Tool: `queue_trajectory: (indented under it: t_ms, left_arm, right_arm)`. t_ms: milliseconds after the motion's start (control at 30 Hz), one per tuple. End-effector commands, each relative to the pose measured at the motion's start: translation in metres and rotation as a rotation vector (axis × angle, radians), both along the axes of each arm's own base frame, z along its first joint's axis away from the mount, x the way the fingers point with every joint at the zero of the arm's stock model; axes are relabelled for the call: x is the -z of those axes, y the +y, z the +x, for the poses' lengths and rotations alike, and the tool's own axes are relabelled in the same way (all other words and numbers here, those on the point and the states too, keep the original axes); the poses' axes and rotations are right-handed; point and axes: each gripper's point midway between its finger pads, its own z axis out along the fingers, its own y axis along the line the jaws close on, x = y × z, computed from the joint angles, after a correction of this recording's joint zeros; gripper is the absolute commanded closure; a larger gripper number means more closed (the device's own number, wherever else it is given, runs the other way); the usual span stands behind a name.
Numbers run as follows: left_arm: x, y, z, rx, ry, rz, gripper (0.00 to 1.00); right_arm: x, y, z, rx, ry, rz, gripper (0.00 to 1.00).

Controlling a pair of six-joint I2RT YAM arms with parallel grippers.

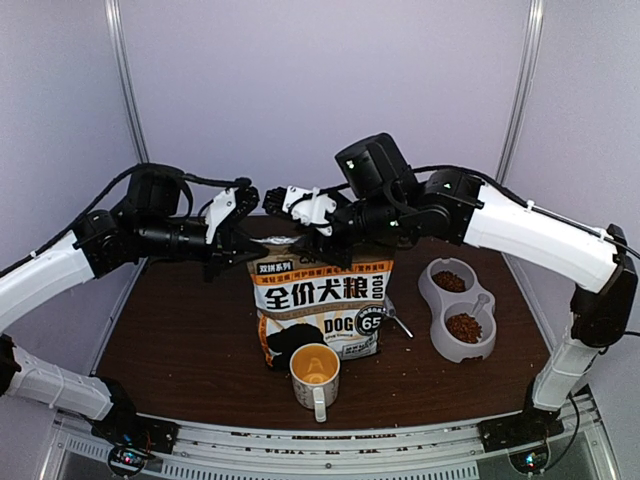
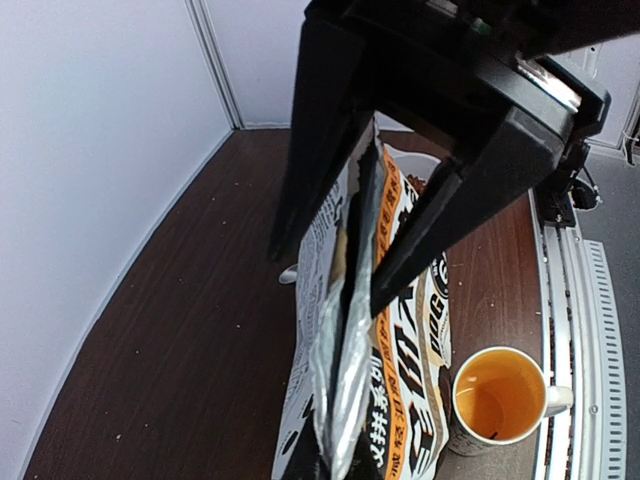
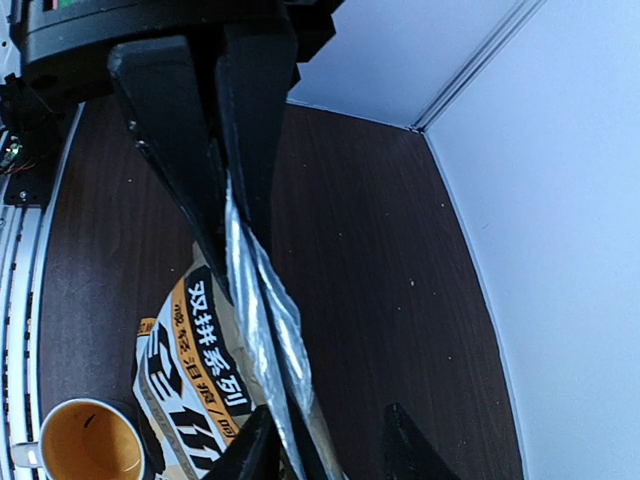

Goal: Serve the pet food

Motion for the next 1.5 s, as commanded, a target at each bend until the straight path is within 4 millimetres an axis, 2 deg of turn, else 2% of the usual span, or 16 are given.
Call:
queue_trajectory:
  t_ms: [0, 100, 333, 633, 767, 1000, 1067, 1133, 1200, 1333, 1467]
  left_arm:
    - [-0.015, -0.005, -0.003, 0.021, -0.034, -0.071, 1.00]
    - [-0.019, -0.004, -0.005, 0.022, -0.040, -0.086, 1.00]
    - [-0.021, -0.006, -0.008, 0.040, -0.032, -0.108, 1.00]
    - [-0.025, -0.005, -0.009, 0.038, -0.038, -0.128, 1.00]
    - [-0.026, -0.005, -0.009, 0.033, -0.039, -0.130, 1.00]
    - [-0.027, 0.001, -0.005, -0.007, -0.057, -0.118, 1.00]
    - [-0.024, 0.005, -0.001, -0.032, -0.061, -0.104, 0.89]
    - [-0.019, 0.009, 0.004, -0.060, -0.069, -0.079, 0.84]
    - [-0.015, 0.011, 0.007, -0.072, -0.070, -0.061, 0.85]
    - [-0.014, 0.011, 0.008, -0.075, -0.072, -0.057, 0.99]
    - [-0.013, 0.010, 0.007, -0.067, -0.069, -0.058, 1.00]
  right_arm:
    - [-0.005, 0.010, -0.016, -0.083, 0.047, 0.004, 0.68]
    - [0.000, 0.014, -0.019, -0.100, 0.076, -0.009, 0.71]
    - [0.000, 0.024, -0.022, -0.126, 0.111, 0.018, 0.72]
    - [0.003, 0.034, -0.024, -0.152, 0.143, 0.034, 0.86]
    - [0.004, 0.035, -0.025, -0.160, 0.156, 0.033, 1.00]
    - [-0.011, 0.027, -0.017, -0.130, 0.131, 0.092, 1.00]
    - [-0.017, 0.023, -0.015, -0.124, 0.130, 0.119, 1.00]
    - [-0.022, 0.019, -0.014, -0.122, 0.132, 0.142, 1.00]
    - [-0.028, 0.016, -0.014, -0.122, 0.131, 0.163, 1.00]
    - [-0.026, 0.015, -0.014, -0.120, 0.136, 0.163, 1.00]
    - [-0.023, 0.016, -0.013, -0.118, 0.145, 0.159, 1.00]
